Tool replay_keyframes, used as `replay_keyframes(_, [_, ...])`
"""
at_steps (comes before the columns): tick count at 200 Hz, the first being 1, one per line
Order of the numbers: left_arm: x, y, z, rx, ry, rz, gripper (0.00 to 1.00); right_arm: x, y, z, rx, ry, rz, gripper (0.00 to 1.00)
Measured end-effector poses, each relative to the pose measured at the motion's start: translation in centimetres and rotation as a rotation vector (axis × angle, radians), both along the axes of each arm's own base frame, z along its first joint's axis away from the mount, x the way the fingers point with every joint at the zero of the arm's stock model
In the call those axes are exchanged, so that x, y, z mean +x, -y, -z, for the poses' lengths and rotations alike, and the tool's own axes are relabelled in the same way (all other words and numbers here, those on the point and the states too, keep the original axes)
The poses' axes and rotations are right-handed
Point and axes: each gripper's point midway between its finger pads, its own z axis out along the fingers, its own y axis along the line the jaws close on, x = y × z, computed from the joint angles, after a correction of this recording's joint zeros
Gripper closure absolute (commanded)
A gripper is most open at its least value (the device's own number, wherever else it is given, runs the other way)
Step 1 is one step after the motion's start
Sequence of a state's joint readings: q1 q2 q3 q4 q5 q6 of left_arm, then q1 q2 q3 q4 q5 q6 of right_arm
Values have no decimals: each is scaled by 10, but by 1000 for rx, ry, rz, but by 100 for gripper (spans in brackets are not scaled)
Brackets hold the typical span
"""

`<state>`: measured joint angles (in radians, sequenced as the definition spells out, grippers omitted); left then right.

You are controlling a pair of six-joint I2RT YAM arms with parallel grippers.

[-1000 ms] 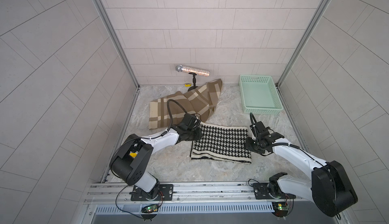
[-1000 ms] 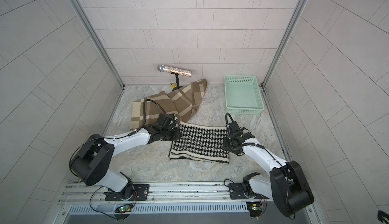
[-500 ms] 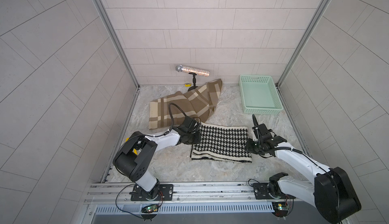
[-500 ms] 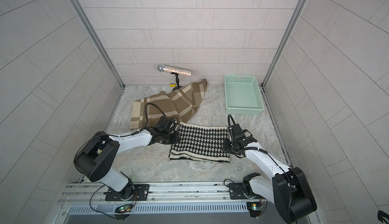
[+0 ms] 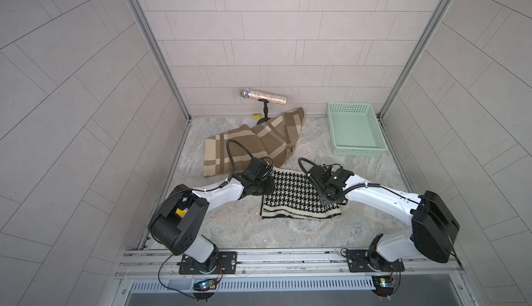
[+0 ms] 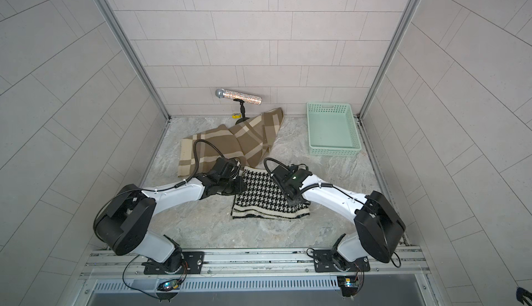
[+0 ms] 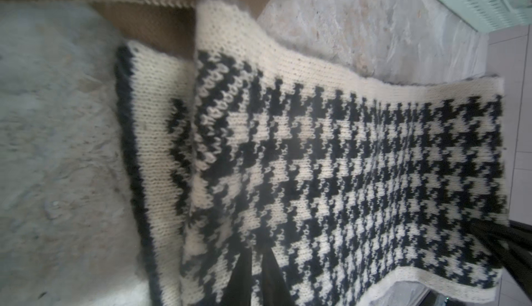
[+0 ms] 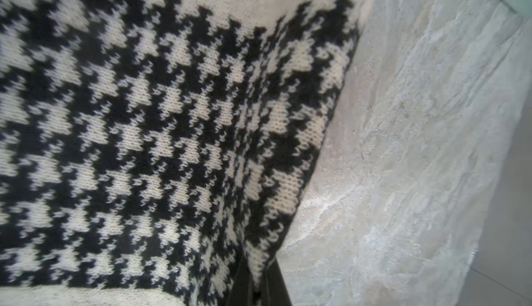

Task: Roll up the scarf and place it into the basket
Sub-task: Adjust the scarf at the center of the board.

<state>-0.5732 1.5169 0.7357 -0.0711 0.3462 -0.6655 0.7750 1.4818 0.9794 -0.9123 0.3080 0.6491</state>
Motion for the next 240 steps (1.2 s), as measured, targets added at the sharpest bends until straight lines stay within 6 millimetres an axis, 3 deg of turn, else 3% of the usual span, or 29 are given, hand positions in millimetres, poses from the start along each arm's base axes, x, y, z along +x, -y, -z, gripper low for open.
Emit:
replay_keyframes(46, [2, -26, 0, 63, 5, -91, 81, 2, -9, 4, -56, -1, -7, 100])
replay_keyframes(84, [-1, -35, 36, 136, -86, -100, 84, 0, -2, 5, -60, -6, 28, 100])
replay_keyframes(112, [25, -8, 34, 60, -59, -77, 84, -11, 9, 8, -59, -20, 55, 100])
replay_keyframes(141, [58, 28, 33, -27, -21, -39, 85, -36, 24, 15, -23, -57, 89, 99])
replay_keyframes(169, [95, 68, 31, -133, 22, 8, 85, -57, 22, 29, 79, -106, 119, 96])
replay_keyframes(198, [135, 112, 27, -267, 52, 59, 85, -62, -6, 43, 249, -140, 136, 91])
replay_keyframes(211, [149, 127, 22, -319, 63, 74, 79, -57, -25, 44, 334, -141, 133, 85])
replay_keyframes(240, [167, 131, -8, -374, 111, 80, 65, -39, -66, 35, 484, -131, 98, 68])
